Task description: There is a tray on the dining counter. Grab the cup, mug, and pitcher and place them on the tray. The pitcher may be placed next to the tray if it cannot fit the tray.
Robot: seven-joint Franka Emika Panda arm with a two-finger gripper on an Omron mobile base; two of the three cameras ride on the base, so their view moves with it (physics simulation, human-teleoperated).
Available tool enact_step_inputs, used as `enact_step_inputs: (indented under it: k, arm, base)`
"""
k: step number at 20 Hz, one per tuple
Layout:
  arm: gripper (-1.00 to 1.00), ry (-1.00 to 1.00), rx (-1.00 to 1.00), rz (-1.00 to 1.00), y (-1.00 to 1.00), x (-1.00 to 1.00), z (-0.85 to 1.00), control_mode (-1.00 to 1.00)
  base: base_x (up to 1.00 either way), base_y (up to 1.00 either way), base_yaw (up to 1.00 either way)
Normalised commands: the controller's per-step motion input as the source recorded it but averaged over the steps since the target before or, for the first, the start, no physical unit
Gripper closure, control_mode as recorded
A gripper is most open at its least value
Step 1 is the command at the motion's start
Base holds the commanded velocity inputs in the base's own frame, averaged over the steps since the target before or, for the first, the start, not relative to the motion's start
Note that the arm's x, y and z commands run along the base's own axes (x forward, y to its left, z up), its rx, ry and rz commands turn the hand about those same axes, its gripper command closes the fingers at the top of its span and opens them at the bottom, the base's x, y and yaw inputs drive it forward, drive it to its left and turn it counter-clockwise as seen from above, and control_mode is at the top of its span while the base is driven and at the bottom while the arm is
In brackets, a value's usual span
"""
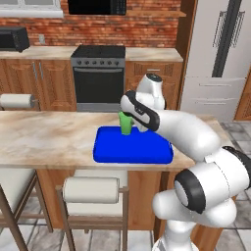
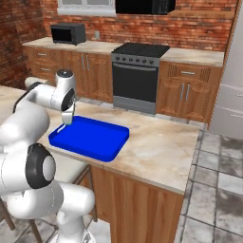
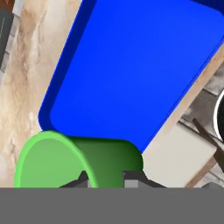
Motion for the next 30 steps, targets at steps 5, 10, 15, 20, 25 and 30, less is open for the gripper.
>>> enact_step_inputs:
  k: [5, 10, 15, 20, 25, 30]
  arm:
    - [1.0, 0.0, 0.0, 0.0, 0.0, 0.39, -0.3, -1.0]
    - [1.0, 0.0, 0.0, 0.0, 0.04, 0.35, -0.29, -1.0]
    - [1.0, 0.0, 0.0, 0.0, 0.11, 0.27, -0.21, -1.0]
    - [1.0, 0.0, 0.0, 0.0, 0.08, 0.27, -0.23, -1.0]
    - [1.0, 0.0, 0.0, 0.0, 0.1, 0.29, -0.22, -1.0]
    - [1.0, 0.0, 0.0, 0.0, 0.12, 0.27, -0.16, -1.0]
  base:
    - [0.0, 0.0, 0.0]
    - [0.0, 0.0, 0.0]
    - [0.0, 0.0, 0.0]
    - [0.0, 0.0, 0.0]
    - [0.0, 0.0, 0.0]
    - [0.0, 0.0, 0.0]
